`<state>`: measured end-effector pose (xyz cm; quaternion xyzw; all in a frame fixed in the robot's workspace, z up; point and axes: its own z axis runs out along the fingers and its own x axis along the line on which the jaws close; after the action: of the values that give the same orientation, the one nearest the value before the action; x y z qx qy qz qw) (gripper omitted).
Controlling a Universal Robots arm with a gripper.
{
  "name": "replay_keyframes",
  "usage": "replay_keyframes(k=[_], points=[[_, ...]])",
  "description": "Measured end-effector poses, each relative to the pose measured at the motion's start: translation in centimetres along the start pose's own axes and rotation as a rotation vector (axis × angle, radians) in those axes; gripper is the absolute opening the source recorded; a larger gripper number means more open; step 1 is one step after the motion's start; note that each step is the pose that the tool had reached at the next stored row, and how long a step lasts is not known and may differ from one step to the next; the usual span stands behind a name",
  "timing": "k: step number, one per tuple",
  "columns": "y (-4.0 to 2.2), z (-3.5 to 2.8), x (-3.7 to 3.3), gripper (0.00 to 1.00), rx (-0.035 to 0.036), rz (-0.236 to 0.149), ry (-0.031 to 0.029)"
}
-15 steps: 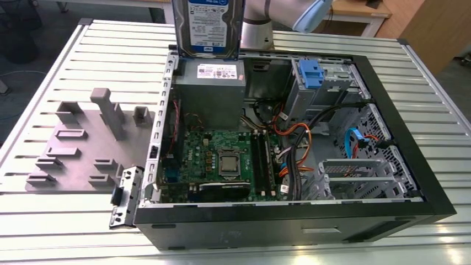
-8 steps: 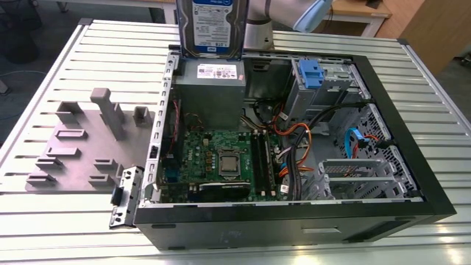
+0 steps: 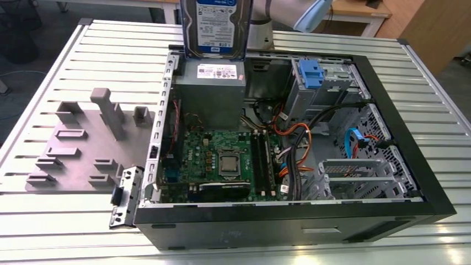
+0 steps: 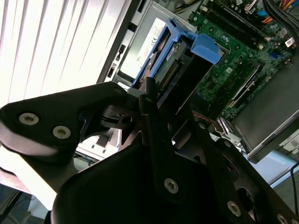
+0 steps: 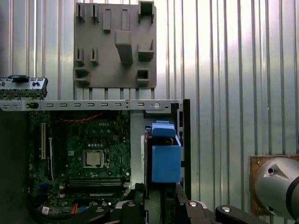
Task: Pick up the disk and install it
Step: 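Pick up the disk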
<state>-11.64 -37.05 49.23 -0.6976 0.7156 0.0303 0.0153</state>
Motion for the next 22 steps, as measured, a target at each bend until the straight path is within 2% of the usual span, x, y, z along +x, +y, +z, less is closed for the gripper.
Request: replay_keyframes(k=[8,10,20,22], points=[[-0.15,0.0,-0.01,0.35,0.0001,0.0,-0.0001],[-0.36,-0.01,-0.01,0.35,0.0,0.0,0.0],[-0.38,-0.01,-0.01,0.35,0.0,0.0,0.0],[-0.57,0.0,-0.02,0.35,0.0,0.0,0.0]])
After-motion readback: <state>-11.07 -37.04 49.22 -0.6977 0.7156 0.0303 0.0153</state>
